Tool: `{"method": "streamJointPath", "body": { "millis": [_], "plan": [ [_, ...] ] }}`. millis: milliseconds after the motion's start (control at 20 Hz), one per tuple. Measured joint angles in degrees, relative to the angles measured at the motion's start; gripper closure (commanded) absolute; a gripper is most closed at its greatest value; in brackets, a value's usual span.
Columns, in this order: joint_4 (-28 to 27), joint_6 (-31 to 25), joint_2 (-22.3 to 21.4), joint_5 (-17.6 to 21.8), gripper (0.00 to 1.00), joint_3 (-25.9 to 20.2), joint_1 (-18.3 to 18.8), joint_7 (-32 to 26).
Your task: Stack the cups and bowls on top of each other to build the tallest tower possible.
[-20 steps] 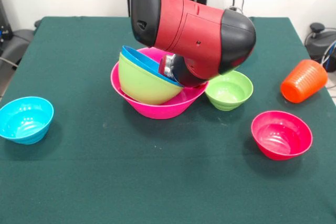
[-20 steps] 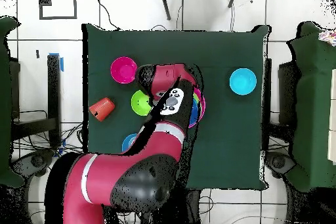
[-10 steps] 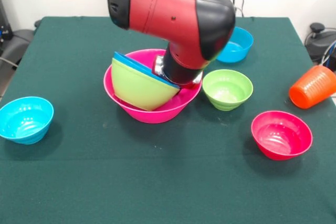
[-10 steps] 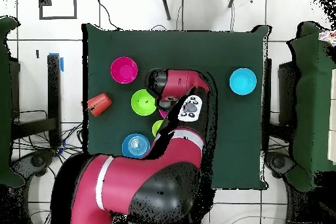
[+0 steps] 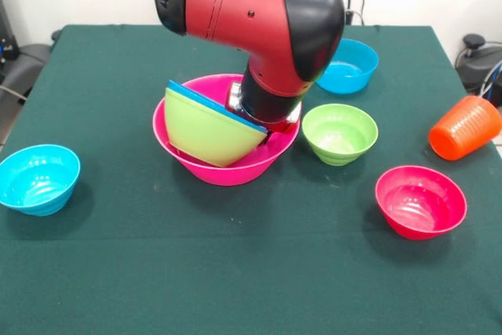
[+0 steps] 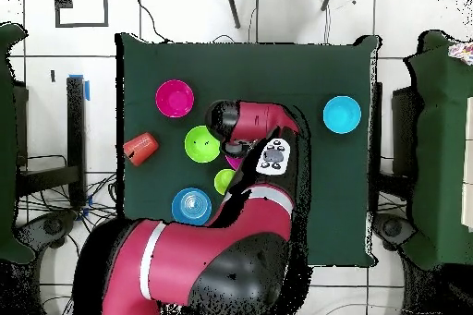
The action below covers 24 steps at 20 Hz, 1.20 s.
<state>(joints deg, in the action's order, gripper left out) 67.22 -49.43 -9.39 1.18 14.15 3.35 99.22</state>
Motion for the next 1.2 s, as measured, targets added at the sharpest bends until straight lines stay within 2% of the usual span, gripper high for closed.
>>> {"method": "streamJointPath", "body": {
  "millis": [800,1200],
  "plan": [
    [0.8,0.1,-0.6,0.0,0.0,0.0,-0.7,0.0],
    [2.5,-0.3,-3.9,0.0,0.0,0.6,-3.2,0.0]
  ]
}}
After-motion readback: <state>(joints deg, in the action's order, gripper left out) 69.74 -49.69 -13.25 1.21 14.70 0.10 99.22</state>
